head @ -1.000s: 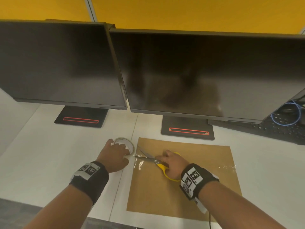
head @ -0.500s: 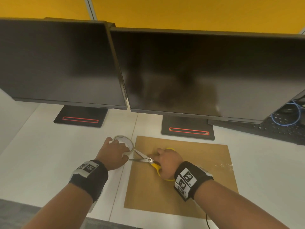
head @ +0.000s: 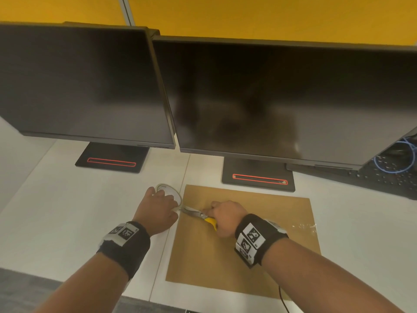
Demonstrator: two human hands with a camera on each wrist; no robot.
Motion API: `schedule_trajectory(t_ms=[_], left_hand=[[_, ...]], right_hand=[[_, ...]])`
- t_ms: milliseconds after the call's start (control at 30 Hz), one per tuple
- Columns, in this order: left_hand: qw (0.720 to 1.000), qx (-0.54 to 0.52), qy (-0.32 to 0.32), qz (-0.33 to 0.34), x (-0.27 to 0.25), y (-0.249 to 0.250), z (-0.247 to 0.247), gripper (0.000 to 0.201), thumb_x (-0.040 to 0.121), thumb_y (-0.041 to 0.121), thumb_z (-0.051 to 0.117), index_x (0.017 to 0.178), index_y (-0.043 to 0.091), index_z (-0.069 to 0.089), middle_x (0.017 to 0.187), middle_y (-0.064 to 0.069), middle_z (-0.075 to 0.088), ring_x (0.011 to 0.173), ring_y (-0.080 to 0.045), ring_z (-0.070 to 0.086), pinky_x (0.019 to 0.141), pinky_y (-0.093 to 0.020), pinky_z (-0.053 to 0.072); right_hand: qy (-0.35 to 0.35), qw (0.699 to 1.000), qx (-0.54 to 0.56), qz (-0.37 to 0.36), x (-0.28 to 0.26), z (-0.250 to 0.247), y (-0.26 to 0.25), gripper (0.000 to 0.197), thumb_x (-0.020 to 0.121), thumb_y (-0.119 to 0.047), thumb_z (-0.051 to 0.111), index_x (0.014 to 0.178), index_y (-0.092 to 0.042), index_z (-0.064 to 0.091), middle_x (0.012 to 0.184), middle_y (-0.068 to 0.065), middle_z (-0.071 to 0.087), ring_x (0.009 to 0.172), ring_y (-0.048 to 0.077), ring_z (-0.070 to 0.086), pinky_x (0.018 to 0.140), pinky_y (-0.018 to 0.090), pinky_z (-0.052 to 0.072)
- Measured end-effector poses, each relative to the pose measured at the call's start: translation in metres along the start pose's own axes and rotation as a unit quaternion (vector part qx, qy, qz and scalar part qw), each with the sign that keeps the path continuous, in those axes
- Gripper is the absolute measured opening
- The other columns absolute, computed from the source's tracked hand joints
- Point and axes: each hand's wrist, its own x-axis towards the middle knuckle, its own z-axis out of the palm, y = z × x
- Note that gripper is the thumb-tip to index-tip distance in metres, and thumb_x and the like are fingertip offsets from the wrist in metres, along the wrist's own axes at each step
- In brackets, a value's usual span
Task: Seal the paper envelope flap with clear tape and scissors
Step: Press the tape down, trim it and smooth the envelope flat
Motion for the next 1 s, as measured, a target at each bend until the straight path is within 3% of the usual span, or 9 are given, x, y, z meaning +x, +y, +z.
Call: schedule_trajectory(t_ms=[200, 333, 400, 533, 667, 733, 900, 1000], left_hand=[[0.999, -0.019, 0.029, -0.013, -0.003, 0.002, 0.006, 0.048, 0.081, 0.034, 0.031, 0.106, 0.025, 0.07, 0.1, 0.006, 0.07, 0.093, -0.019, 0.06, 0.09, -0.038, 0.035], [0.999, -0.011, 0.037, -0.03, -0.004, 0.005, 0.01, 0.046, 0.073, 0.034, 0.03, 0.075, 0.024, 0.075, 0.069, 0.009, 0.068, 0.065, -0.017, 0.061, 0.074, -0.036, 0.035], [0.997, -0.007, 0.066, -0.044, -0.006, 0.005, 0.014, 0.041, 0.072, 0.032, 0.035, 0.07, 0.023, 0.074, 0.062, 0.008, 0.065, 0.059, -0.018, 0.059, 0.071, -0.035, 0.033], [0.989, -0.033, 0.117, -0.081, -0.01, -0.001, 0.006, 0.036, 0.073, 0.029, 0.043, 0.084, 0.021, 0.076, 0.066, 0.004, 0.068, 0.062, -0.022, 0.062, 0.068, -0.038, 0.043], [0.98, -0.069, 0.147, -0.115, -0.01, -0.002, 0.002, 0.036, 0.076, 0.026, 0.045, 0.095, 0.021, 0.075, 0.076, 0.001, 0.07, 0.067, -0.024, 0.066, 0.074, -0.044, 0.046], [0.982, -0.076, 0.141, -0.104, -0.007, 0.004, 0.002, 0.035, 0.078, 0.026, 0.046, 0.099, 0.023, 0.073, 0.077, 0.003, 0.07, 0.068, -0.023, 0.066, 0.075, -0.043, 0.047], [0.986, -0.11, 0.107, -0.058, 0.009, 0.034, 0.002, 0.032, 0.077, 0.016, 0.068, 0.108, 0.025, 0.07, 0.076, 0.004, 0.072, 0.07, -0.022, 0.068, 0.072, -0.039, 0.051], [0.979, -0.177, 0.095, -0.028, 0.018, 0.058, -0.004, 0.031, 0.086, 0.014, 0.057, 0.113, 0.026, 0.067, 0.086, 0.001, 0.072, 0.078, -0.022, 0.067, 0.073, -0.034, 0.05]], right_hand=[[-0.012, 1.0, 0.014, 0.001, 0.0, 0.005, -0.002, 0.064, 0.083, -0.014, 0.053, 0.143, -0.026, 0.033, 0.121, 0.009, 0.049, 0.103, 0.034, 0.057, 0.073, 0.034, 0.044], [-0.018, 0.999, 0.034, 0.004, -0.001, 0.01, -0.002, 0.067, 0.084, -0.012, 0.051, 0.145, -0.026, 0.028, 0.127, 0.01, 0.047, 0.108, 0.035, 0.055, 0.082, 0.038, 0.048], [-0.02, 0.999, 0.043, 0.004, -0.001, 0.015, -0.003, 0.068, 0.084, -0.011, 0.05, 0.146, -0.026, 0.027, 0.133, 0.009, 0.045, 0.114, 0.035, 0.052, 0.088, 0.04, 0.048], [-0.009, 0.996, 0.087, 0.004, 0.001, 0.032, 0.0, 0.071, 0.082, -0.01, 0.05, 0.146, -0.028, 0.026, 0.142, 0.008, 0.04, 0.12, 0.035, 0.049, 0.097, 0.039, 0.046], [0.063, 0.98, 0.188, 0.015, -0.004, 0.053, 0.006, 0.065, 0.083, -0.012, 0.05, 0.142, -0.035, 0.036, 0.134, 0.005, 0.043, 0.113, 0.032, 0.054, 0.095, 0.033, 0.046], [0.094, 0.97, 0.224, 0.023, -0.009, 0.057, 0.01, 0.061, 0.083, -0.011, 0.05, 0.139, -0.034, 0.039, 0.13, 0.005, 0.043, 0.105, 0.032, 0.058, 0.09, 0.033, 0.048], [0.144, 0.954, 0.245, 0.093, -0.02, 0.059, 0.038, 0.056, 0.086, -0.007, 0.048, 0.138, -0.025, 0.039, 0.132, 0.006, 0.038, 0.099, 0.035, 0.059, 0.084, 0.038, 0.05], [0.202, 0.927, 0.274, 0.158, -0.032, 0.059, 0.06, 0.049, 0.086, -0.006, 0.05, 0.132, -0.021, 0.044, 0.131, 0.005, 0.046, 0.105, 0.031, 0.059, 0.086, 0.036, 0.048]])
